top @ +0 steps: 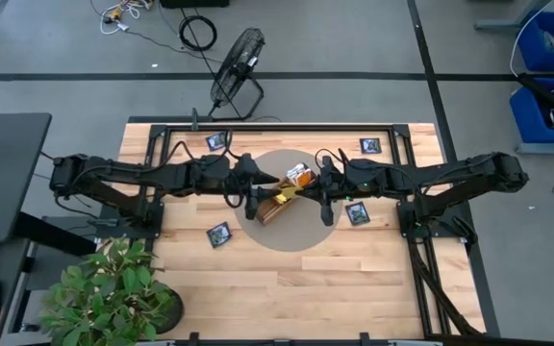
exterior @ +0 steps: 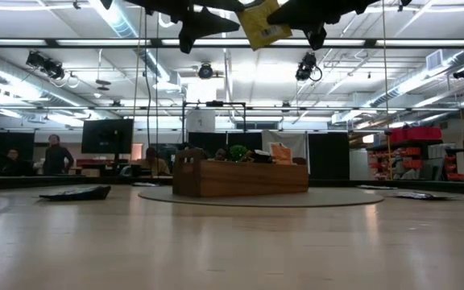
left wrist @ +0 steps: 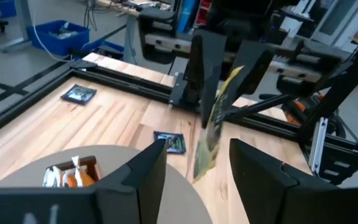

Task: Pick & Place Tea
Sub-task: Put the yellow tea bag into the middle section of the wooden organizer

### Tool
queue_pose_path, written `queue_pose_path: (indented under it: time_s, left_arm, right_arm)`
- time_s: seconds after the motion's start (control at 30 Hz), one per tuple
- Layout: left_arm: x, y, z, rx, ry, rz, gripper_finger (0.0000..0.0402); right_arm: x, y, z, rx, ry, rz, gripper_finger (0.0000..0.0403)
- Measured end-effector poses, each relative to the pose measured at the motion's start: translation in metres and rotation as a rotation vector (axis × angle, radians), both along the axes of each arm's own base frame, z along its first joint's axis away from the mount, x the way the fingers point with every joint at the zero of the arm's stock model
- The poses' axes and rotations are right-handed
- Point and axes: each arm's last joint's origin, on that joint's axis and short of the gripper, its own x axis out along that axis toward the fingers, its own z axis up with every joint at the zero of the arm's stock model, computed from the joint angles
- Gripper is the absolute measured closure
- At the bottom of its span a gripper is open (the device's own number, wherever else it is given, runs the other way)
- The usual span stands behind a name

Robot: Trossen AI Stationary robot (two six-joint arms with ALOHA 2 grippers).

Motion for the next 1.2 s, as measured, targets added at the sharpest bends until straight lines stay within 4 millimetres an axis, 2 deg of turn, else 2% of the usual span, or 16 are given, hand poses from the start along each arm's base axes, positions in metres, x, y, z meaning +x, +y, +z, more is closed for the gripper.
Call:
queue_pose_path:
  time_s: [0.13,0.4,0.63,0.77,1.03,1.2]
  left_arm:
    - [0.001,0.003,0.003,-0.008,-0.029,-0.017,0.0262]
    - [0.007,0.01,-0.001,-0.055,-0.046,-0.069,0.0389]
    - [0.006,0.018,-0.002,-0.114,-0.043,-0.033,0.0398]
    - [0.004,0.021,-0.007,-0.133,0.008,-0.006,0.0399]
    - [-0.001,0.024,-0.015,-0.127,0.109,0.133,0.04]
    - [-0.003,0.027,-0.023,-0.117,0.171,0.25,0.04]
  right_arm:
    - [0.0,0.0,0.0,-0.004,-0.002,0.002,0.0403]
    - [0.0,-0.005,0.0,0.003,-0.002,-0.02,0.0403]
    - [0.0,-0.009,-0.001,0.018,0.007,-0.057,0.0391]
    - [-0.004,-0.01,-0.008,0.04,0.086,-0.112,0.0344]
    - [-0.02,-0.011,-0.01,0.06,0.198,-0.156,0.0215]
    - [-0.034,-0.013,-0.011,0.047,0.268,-0.231,0.0166]
